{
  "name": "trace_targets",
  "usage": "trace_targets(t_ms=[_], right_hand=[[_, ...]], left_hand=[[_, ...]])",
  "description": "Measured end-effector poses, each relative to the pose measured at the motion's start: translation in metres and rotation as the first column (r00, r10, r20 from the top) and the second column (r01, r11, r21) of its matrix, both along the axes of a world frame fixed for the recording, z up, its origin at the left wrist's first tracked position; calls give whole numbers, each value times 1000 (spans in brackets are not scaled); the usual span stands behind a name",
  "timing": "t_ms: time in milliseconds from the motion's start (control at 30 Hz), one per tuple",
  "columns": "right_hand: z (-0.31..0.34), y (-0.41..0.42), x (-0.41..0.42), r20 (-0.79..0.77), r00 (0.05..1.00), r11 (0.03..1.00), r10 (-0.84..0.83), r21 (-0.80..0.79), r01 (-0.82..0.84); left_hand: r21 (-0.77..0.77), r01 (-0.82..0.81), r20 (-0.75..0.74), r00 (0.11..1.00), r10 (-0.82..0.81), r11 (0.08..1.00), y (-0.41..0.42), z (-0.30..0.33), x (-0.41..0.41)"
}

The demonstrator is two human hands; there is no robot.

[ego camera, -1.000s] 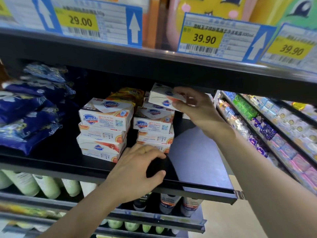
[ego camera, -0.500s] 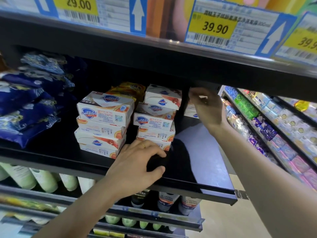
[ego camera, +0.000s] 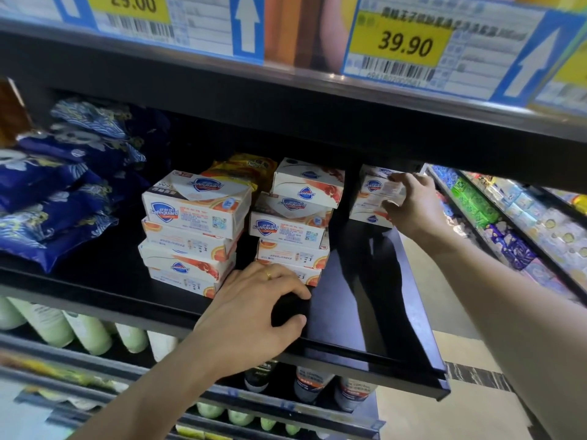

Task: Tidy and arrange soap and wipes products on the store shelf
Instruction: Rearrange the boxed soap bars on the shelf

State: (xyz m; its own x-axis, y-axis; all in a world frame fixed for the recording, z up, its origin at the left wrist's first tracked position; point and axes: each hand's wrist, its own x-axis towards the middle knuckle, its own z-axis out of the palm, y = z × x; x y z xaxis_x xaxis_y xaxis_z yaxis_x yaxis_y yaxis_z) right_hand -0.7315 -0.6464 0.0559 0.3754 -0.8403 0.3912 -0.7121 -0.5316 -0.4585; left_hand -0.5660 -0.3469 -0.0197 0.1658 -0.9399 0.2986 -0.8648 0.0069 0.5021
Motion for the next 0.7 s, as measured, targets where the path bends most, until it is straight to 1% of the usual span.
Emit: trace_targets(t_ms=[33,67,133,167,367,467,600,700], right_hand=[[1,0,1,4,1000,1000,-9,-28,9],[1,1,0,-29,999,997,-27,-71,25],[3,4,-1,-138,989,982,-62,-187,35],[3,5,-1,-164,984,972,-70,-232,30],[0,19,-10,-194,980,921,-40,-388,-39],[-4,34,-14,-162,986,920,-27,-389,-38],[-15,67,-25,-55,998,952,-27,-307,8],[-27,103,-40,30,999,961,31,-274,-21]], left_hand=[[1,-5,0,1000,5,1000,0,0,0],[3,-7,-1,1000,7,1000,0,0,-1],[7,-8,-1,1000,8,1000,0,1,-1],[7,-9,-3,1000,9,1000,0,1,-1],[16,-14,-20,1000,14,1000,2,3,-2],[16,-15,-35,999,16,1000,3,5,-2],[19,-5,-61,998,6,1000,4,7,-2],[19,1,-114,993,2,1000,5,9,-1]])
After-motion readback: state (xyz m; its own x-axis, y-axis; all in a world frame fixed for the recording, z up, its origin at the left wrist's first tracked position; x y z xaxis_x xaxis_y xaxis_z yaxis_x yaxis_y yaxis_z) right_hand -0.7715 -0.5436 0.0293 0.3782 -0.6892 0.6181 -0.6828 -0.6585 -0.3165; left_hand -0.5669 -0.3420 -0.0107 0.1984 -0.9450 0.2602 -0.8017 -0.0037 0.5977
